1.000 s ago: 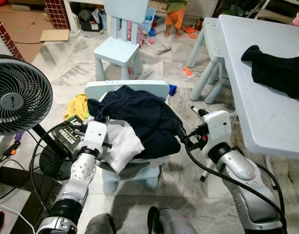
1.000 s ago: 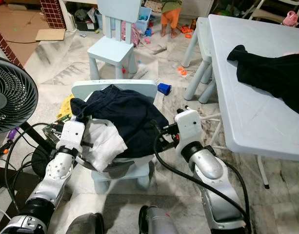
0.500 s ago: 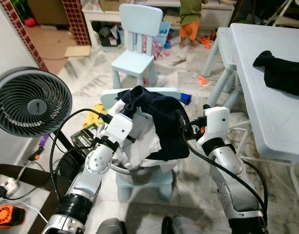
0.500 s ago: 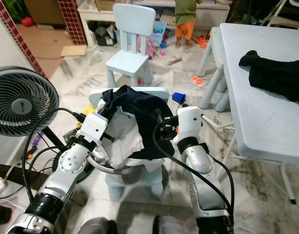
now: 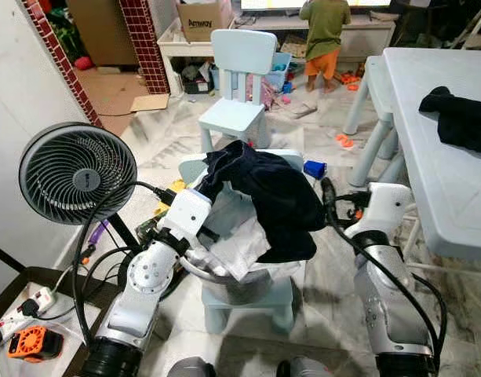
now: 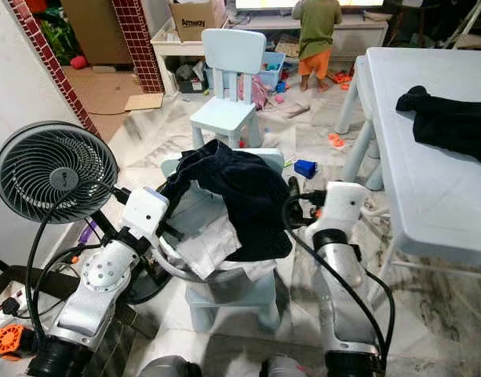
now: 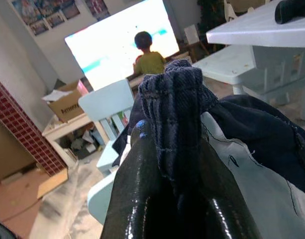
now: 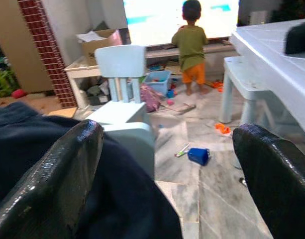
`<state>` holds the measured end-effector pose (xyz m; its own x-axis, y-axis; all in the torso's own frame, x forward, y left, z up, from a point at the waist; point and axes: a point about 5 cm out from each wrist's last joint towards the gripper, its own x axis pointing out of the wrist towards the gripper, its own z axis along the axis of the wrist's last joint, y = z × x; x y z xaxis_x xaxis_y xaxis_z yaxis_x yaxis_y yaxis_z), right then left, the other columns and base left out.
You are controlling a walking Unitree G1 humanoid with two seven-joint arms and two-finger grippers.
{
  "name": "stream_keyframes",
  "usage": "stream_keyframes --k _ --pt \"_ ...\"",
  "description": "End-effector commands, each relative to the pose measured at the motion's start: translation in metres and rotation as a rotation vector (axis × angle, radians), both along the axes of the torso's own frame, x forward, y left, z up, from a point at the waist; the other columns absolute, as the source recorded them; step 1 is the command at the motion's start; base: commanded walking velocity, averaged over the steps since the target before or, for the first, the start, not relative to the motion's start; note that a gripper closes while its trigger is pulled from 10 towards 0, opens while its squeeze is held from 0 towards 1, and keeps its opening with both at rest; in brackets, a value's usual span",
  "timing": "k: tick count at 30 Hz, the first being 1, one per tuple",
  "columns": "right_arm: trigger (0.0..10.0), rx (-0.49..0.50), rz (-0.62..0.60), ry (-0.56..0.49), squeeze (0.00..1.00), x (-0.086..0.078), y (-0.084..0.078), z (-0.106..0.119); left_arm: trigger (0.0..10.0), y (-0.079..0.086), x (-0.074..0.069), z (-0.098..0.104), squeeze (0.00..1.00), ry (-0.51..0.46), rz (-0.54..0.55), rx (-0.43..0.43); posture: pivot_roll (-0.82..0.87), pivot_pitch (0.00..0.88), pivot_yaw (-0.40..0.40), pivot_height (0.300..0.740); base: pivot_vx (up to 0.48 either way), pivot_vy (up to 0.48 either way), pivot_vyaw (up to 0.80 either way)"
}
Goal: Hang hanger
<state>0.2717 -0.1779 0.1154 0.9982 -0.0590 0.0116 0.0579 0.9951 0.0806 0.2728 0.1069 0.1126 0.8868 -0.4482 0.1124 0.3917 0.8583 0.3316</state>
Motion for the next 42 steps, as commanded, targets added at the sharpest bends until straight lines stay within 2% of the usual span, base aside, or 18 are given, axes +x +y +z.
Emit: stream_keyframes --k 1,7,14,18,21,30,38,42 --pt "10.0 0.020 0.007 0.007 0.00 0.001 0.003 -0.003 10.0 0.004 0.003 0.008 0.00 -0.021 0.020 -0.014 -0.01 0.000 0.087 0.740 0.000 0.000 0.00" --pt "10.0 0.034 0.014 0.000 0.00 0.005 0.007 -0.003 10.0 -0.003 0.006 0.013 0.00 -0.005 0.000 -0.034 -0.01 0.000 0.088 0.740 0.000 0.000 -0.44" --pt "10.0 0.011 0.016 -0.020 0.00 0.011 0.001 0.003 10.0 -0.012 0.013 0.019 0.00 -0.008 -0.023 -0.056 -0.02 0.000 0.080 0.740 0.000 -0.374 -0.61" --pt "10.0 0.008 0.025 -0.023 0.00 0.011 0.001 0.005 10.0 -0.011 0.017 0.022 0.00 -0.012 -0.013 -0.059 -0.02 0.000 0.069 0.740 0.000 -0.424 -0.65" --pt "10.0 0.008 0.030 -0.031 0.00 0.013 0.003 0.006 10.0 -0.011 0.020 0.023 0.00 0.008 0.007 -0.092 -0.01 0.000 0.064 0.740 0.000 -0.434 -0.76" --pt "10.0 -0.008 0.041 -0.060 0.00 0.017 0.003 0.013 10.0 -0.022 0.016 0.030 0.00 0.001 0.000 -0.128 -0.01 0.000 0.056 0.740 0.000 -0.430 -0.74" --pt "10.0 -0.030 0.027 -0.061 0.00 0.017 -0.002 0.015 10.0 -0.022 0.015 0.031 0.00 0.005 0.019 -0.142 -0.02 0.000 0.051 0.740 0.000 -0.384 0.00" --pt "10.0 -0.044 0.035 -0.042 0.00 0.016 -0.001 0.013 10.0 -0.024 0.016 0.033 0.00 0.009 0.031 -0.178 -0.02 0.000 0.049 0.740 0.000 0.000 0.00"
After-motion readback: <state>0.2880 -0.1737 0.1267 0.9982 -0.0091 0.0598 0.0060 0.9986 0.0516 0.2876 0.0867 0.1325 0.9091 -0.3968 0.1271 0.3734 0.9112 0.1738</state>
